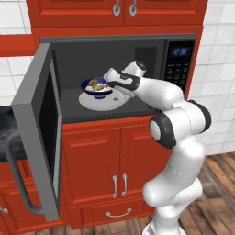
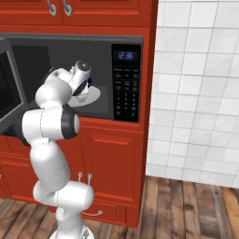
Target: The microwave is finished heating the fish and mushroom. Take the bowl containing the food and place it on the dining counter.
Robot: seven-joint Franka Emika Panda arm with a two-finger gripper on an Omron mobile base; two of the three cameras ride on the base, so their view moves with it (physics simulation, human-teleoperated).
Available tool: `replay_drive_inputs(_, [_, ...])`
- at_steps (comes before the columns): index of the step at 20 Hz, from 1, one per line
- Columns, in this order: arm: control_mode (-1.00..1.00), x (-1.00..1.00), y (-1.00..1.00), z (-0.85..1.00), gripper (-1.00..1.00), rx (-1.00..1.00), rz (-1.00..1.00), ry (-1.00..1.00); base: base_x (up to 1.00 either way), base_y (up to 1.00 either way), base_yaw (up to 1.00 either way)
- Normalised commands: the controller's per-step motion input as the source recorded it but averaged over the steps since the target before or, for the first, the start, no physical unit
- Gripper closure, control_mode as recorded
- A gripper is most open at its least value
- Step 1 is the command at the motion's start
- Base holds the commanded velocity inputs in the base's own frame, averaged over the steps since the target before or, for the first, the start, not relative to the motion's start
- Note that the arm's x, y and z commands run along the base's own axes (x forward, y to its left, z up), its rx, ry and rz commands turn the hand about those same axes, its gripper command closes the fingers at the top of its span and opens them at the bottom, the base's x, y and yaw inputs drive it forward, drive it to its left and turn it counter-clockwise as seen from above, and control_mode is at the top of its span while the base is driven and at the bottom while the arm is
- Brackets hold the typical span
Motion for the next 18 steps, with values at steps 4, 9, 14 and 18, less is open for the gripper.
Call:
replay_drive_inputs(4, [-1.0,0.43,0.05,-0.14,-1.0,0.0,-0.01,0.0,0.0,0.0,0.0])
replay_drive_inputs(9, [-1.0,0.39,0.08,-0.12,-1.0,0.0,-0.02,0.0,0.0,0.0,0.0])
replay_drive_inputs(14, [-1.0,0.36,0.12,-0.14,-1.0,0.0,-0.01,0.0,0.0,0.0,0.0])
replay_drive_inputs(18, [-1.0,0.05,0.06,-0.29,1.0,-0.01,0.0,0.0,0.0,0.0,0.0])
